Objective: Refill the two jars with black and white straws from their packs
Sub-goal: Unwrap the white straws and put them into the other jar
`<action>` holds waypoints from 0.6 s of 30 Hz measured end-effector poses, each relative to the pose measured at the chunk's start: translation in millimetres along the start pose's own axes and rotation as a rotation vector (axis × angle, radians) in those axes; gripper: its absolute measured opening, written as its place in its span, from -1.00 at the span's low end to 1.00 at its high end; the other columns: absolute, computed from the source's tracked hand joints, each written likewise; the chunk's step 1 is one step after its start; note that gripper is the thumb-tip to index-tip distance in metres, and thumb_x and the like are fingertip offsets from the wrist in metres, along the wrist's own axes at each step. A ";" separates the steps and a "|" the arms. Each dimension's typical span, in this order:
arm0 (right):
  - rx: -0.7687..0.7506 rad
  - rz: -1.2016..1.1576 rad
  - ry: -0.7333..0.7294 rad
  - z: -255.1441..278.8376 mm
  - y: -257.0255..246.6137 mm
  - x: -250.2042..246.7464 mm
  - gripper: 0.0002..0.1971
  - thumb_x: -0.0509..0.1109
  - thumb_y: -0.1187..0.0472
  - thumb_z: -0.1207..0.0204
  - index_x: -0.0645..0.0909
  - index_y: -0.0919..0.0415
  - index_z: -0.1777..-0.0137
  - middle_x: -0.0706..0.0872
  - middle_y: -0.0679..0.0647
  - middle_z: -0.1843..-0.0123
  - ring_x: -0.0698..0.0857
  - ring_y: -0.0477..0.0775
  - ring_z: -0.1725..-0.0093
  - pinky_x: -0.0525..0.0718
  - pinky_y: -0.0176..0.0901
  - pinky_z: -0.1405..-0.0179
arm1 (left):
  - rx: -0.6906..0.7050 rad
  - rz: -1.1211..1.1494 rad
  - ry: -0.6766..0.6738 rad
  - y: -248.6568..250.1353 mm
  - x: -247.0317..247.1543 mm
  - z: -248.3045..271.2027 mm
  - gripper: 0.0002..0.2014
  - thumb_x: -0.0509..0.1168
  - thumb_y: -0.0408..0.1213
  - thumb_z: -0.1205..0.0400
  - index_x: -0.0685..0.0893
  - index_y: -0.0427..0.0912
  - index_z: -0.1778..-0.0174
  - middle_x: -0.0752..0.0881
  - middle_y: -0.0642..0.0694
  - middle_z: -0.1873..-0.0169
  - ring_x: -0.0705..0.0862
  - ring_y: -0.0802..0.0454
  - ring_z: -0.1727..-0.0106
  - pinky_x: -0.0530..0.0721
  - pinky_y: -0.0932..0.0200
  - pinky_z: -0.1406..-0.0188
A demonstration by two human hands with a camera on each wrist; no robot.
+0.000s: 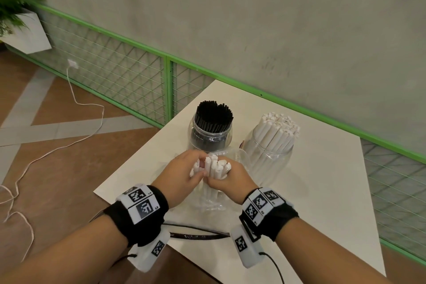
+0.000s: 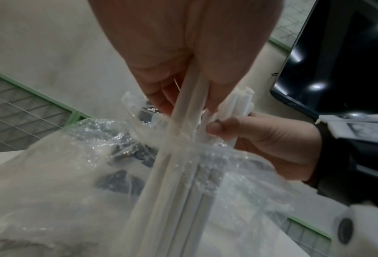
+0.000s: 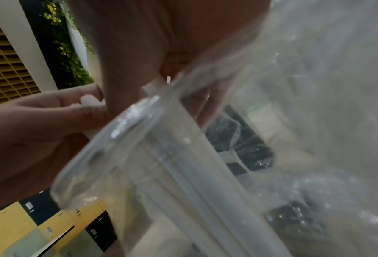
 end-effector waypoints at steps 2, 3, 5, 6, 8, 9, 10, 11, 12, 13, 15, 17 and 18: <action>-0.009 -0.032 0.037 2.8 -2.2 -4.4 -0.76 0.56 0.20 -0.37 0.69 0.17 -0.02 0.79 0.05 0.07 0.75 0.03 0.03 0.71 -0.03 -0.05 | 0.011 -0.023 0.038 0.1 0.3 2.0 -0.79 0.33 -0.32 -0.58 0.58 -0.05 -0.12 0.62 0.08 0.08 0.56 0.14 0.00 0.46 0.30 -0.04; -0.018 -0.045 0.054 4.0 -4.8 -7.2 -0.78 0.55 0.15 -0.36 0.68 0.19 0.05 0.78 0.05 0.12 0.75 0.03 0.08 0.70 -0.01 -0.02 | 0.015 -0.037 0.049 0.0 0.7 2.6 -0.80 0.33 -0.32 -0.59 0.57 -0.05 -0.10 0.60 0.07 0.10 0.56 0.12 0.02 0.47 0.24 -0.03; -0.047 -0.056 0.103 8.1 -11.1 -14.7 -0.79 0.57 0.09 -0.37 0.64 0.18 0.15 0.72 0.00 0.22 0.69 -0.06 0.17 0.69 -0.13 0.09 | 0.016 -0.067 0.052 0.6 1.7 3.1 -0.83 0.30 -0.29 -0.60 0.52 -0.02 -0.06 0.56 0.07 0.10 0.54 0.10 0.04 0.46 0.22 0.04; -0.064 -0.065 0.140 11.4 -15.1 -19.2 -0.81 0.58 0.12 -0.39 0.62 0.15 0.18 0.70 -0.05 0.26 0.67 -0.12 0.21 0.66 -0.25 0.16 | 0.004 -0.077 0.047 1.6 2.0 3.1 -0.85 0.28 -0.27 -0.60 0.48 0.00 -0.03 0.54 0.08 0.10 0.53 0.10 0.05 0.44 0.23 0.08; -0.086 -0.110 0.218 19.0 -19.0 -28.7 -0.84 0.59 0.21 -0.40 0.63 0.13 0.17 0.73 -0.10 0.29 0.69 -0.18 0.24 0.61 -0.40 0.21 | -0.036 -0.082 0.037 4.0 2.3 2.6 -0.90 0.24 -0.23 -0.62 0.46 0.00 0.01 0.56 0.07 0.14 0.53 0.10 0.12 0.44 0.24 0.21; -0.081 -0.138 0.253 22.4 -16.9 -32.8 -0.84 0.59 0.24 -0.39 0.64 0.14 0.15 0.75 -0.11 0.29 0.71 -0.20 0.23 0.61 -0.44 0.20 | -0.052 -0.082 0.036 5.3 2.3 2.2 -0.93 0.22 -0.21 -0.63 0.46 -0.02 0.02 0.57 0.07 0.20 0.54 0.10 0.18 0.44 0.25 0.28; -0.060 -0.160 0.277 25.4 -12.7 -35.4 -0.83 0.60 0.27 -0.38 0.65 0.15 0.14 0.76 -0.12 0.29 0.72 -0.20 0.22 0.61 -0.44 0.20 | -0.062 -0.082 0.036 6.5 2.5 1.9 -0.95 0.20 -0.20 -0.64 0.47 -0.03 0.03 0.56 0.07 0.27 0.54 0.12 0.24 0.44 0.25 0.34; -0.026 -0.167 0.288 28.0 -6.1 -36.5 -0.82 0.61 0.27 -0.36 0.65 0.17 0.14 0.77 -0.09 0.28 0.73 -0.17 0.21 0.63 -0.42 0.19 | -0.064 -0.085 0.037 7.5 2.7 1.6 -0.97 0.18 -0.19 -0.65 0.46 -0.03 0.04 0.55 0.07 0.32 0.54 0.12 0.29 0.44 0.25 0.38; 0.017 -0.155 0.284 30.1 2.8 -36.1 -0.80 0.63 0.27 -0.34 0.66 0.20 0.13 0.78 -0.03 0.26 0.74 -0.12 0.19 0.66 -0.36 0.17 | -0.058 -0.094 0.036 8.4 3.2 0.9 -0.97 0.17 -0.19 -0.66 0.46 -0.04 0.05 0.54 0.07 0.35 0.53 0.13 0.32 0.43 0.25 0.40; 0.064 -0.128 0.266 32.0 12.6 -34.3 -0.79 0.64 0.26 -0.32 0.67 0.23 0.13 0.79 0.03 0.23 0.76 -0.07 0.18 0.69 -0.29 0.14 | -0.048 -0.109 0.031 9.1 4.0 0.3 -0.98 0.16 -0.20 -0.66 0.44 -0.03 0.06 0.55 0.06 0.35 0.53 0.12 0.33 0.41 0.25 0.41; 0.159 -0.091 0.231 35.9 33.8 -29.6 -0.81 0.64 0.25 -0.31 0.71 0.25 0.15 0.81 0.11 0.20 0.78 -0.01 0.17 0.70 -0.21 0.14 | -0.034 -0.137 0.017 11.2 5.1 -1.0 -0.98 0.15 -0.21 -0.67 0.42 -0.01 0.05 0.56 0.04 0.32 0.53 0.09 0.32 0.38 0.24 0.40; 0.232 -0.101 0.211 38.6 50.3 -26.0 -0.80 0.64 0.21 -0.31 0.74 0.26 0.14 0.82 0.15 0.17 0.79 0.00 0.15 0.67 -0.21 0.17 | -0.026 -0.157 0.008 12.7 6.1 -1.8 -0.94 0.14 -0.24 -0.67 0.46 0.00 -0.02 0.57 0.06 0.21 0.54 0.06 0.24 0.41 0.22 0.31; 0.248 -0.106 0.200 38.9 54.6 -24.7 -0.79 0.64 0.19 -0.31 0.74 0.26 0.12 0.82 0.17 0.16 0.79 0.02 0.14 0.67 -0.20 0.16 | -0.021 -0.165 0.001 12.8 6.4 -2.1 -0.88 0.15 -0.26 -0.66 0.50 0.00 -0.08 0.58 0.07 0.13 0.56 0.06 0.19 0.45 0.21 0.24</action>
Point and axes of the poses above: each hand's wrist, its own z-axis away from the middle knuckle, its own x-axis out of the palm, y = z × x, the point moved 2 cm from there along -z, towards the middle knuckle
